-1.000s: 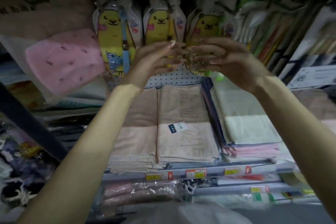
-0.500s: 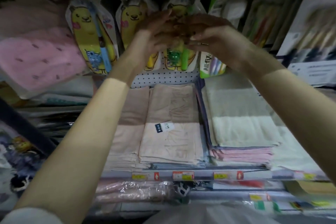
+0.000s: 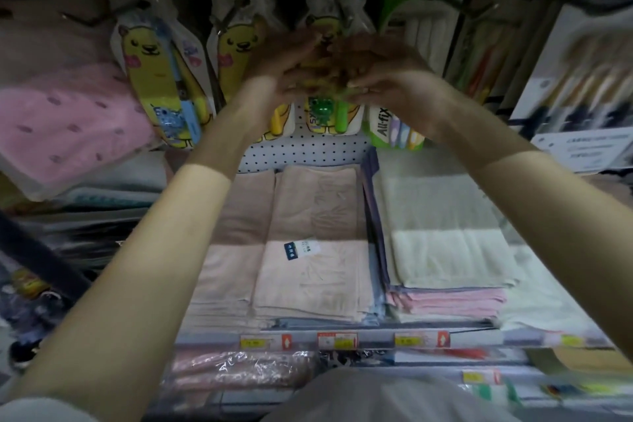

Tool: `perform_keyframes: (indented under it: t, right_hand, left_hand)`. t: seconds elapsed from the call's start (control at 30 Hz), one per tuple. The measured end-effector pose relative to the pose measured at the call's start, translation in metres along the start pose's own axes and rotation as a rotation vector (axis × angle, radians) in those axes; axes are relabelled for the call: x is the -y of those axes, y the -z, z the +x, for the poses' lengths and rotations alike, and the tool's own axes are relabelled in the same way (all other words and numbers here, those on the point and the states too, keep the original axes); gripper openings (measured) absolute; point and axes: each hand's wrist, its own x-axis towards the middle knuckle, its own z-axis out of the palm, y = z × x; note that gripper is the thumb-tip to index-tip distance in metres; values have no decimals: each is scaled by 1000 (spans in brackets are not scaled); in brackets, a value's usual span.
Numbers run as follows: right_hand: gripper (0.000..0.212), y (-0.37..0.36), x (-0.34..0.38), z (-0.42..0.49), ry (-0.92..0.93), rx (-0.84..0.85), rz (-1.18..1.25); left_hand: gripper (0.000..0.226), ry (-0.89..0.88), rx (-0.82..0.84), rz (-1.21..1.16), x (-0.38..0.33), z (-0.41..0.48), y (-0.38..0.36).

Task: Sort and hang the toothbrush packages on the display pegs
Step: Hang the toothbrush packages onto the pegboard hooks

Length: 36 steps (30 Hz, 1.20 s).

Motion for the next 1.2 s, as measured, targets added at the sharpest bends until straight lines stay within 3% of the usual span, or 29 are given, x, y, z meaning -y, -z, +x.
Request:
perform_keyframes:
  t: [0.2,0.27,0.47,0.63,0.8,0.93,1.07,1.2]
  right_hand:
    - [45,37,-5,-36,-45,-10,-69]
    - [43,50,-6,-42,-60,-81,-47]
    - [57,67,-11,-36,-96,-303,63]
    - [39,65,-14,-28,-129,-367,89]
    - [48,60,-17,-35,-150,-425,103]
    - [44,64,-18,-57,-122,-365,38]
    - [46,78,-8,-94,-30,-252,-96]
    - [38,114,2,-132,73,-126,-112]
  left_hand:
    - [19,55,140,-124,12,-17,-7]
    - [13,96,213,-115,16,-16,-28]
    - [22,154,244,-137,18,4,-75]
    - [38,176,211,-180,21,12,-73]
    - [24,172,227,-192,22,12,-68]
    - [17,171,209,-206,26,-5,-74]
    - [32,115,206,-167,27,-23,-94]
    - [15,34,221,-152,22,-37,-128]
